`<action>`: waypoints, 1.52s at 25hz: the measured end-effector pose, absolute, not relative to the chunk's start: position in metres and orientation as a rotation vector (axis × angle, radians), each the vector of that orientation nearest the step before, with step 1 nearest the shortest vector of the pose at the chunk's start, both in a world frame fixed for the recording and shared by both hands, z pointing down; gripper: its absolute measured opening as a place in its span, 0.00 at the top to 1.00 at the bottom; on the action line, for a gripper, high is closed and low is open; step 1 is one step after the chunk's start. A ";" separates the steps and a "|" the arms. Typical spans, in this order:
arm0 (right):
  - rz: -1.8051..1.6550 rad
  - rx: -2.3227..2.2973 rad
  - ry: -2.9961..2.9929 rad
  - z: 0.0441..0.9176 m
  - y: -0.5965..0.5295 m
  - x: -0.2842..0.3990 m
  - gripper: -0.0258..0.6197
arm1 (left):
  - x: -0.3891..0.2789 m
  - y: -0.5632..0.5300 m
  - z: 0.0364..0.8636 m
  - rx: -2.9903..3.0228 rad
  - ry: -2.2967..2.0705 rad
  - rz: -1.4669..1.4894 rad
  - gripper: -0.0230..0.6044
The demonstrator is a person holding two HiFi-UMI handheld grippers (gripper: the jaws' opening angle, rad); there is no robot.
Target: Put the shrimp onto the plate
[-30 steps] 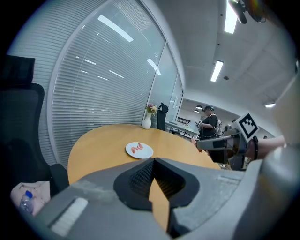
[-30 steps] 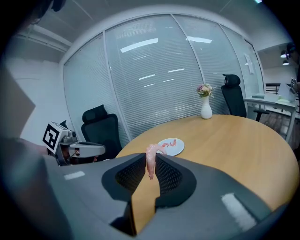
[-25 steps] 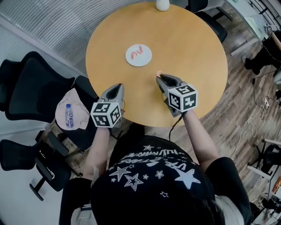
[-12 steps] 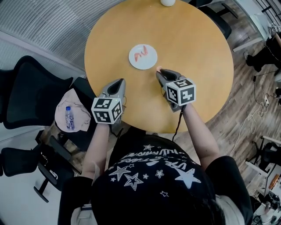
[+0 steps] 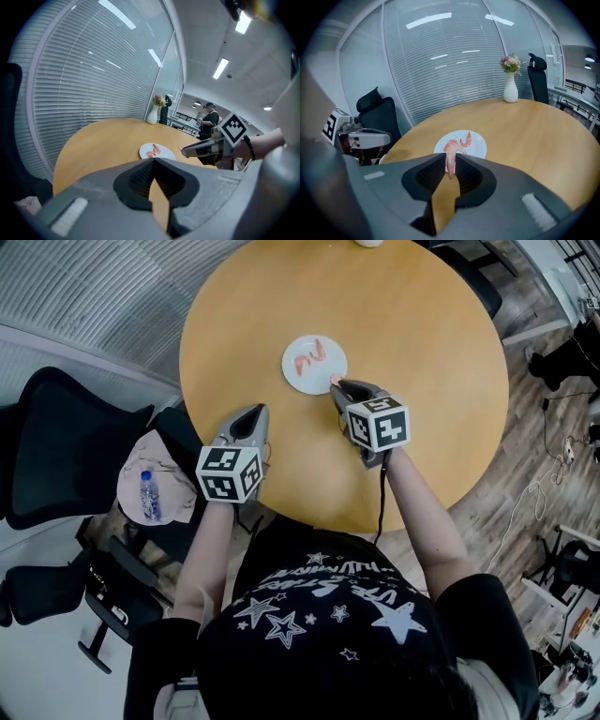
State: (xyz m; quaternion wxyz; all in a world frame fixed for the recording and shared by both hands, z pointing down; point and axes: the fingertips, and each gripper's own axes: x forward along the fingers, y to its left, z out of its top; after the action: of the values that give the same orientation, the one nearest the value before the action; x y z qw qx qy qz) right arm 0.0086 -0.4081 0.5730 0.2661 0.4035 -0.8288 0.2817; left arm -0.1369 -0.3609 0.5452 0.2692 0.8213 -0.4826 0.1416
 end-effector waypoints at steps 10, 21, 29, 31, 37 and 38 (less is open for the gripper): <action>0.755 1.032 -2.136 0.608 -0.439 -0.013 0.86 | -0.150 -0.379 0.565 2.171 -1.290 0.382 0.96; 0.730 1.002 -2.022 0.634 -0.449 -0.016 0.86 | -0.147 -0.386 0.575 2.169 -1.269 0.391 0.96; 0.744 0.997 -1.990 0.638 -0.452 -0.020 0.86 | -0.145 -0.387 0.580 2.152 -1.259 0.391 0.96; 0.744 0.988 -1.978 0.640 -0.451 -0.021 0.85 | -0.145 -0.387 0.580 2.151 -1.259 0.387 0.96; 0.723 0.978 -1.975 0.637 -0.455 -0.023 0.85 | -0.141 -0.389 0.578 2.152 -1.258 0.386 0.96; 0.721 0.979 -1.975 0.636 -0.455 -0.022 0.85 | -0.140 -0.389 0.577 2.152 -1.260 0.385 0.96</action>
State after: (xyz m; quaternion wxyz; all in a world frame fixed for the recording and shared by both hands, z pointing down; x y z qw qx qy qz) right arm -0.0220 -0.4549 0.6359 0.3995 0.3870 -0.7806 0.2851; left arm -0.1400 -0.3893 0.5772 0.3045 0.8124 -0.4757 0.1453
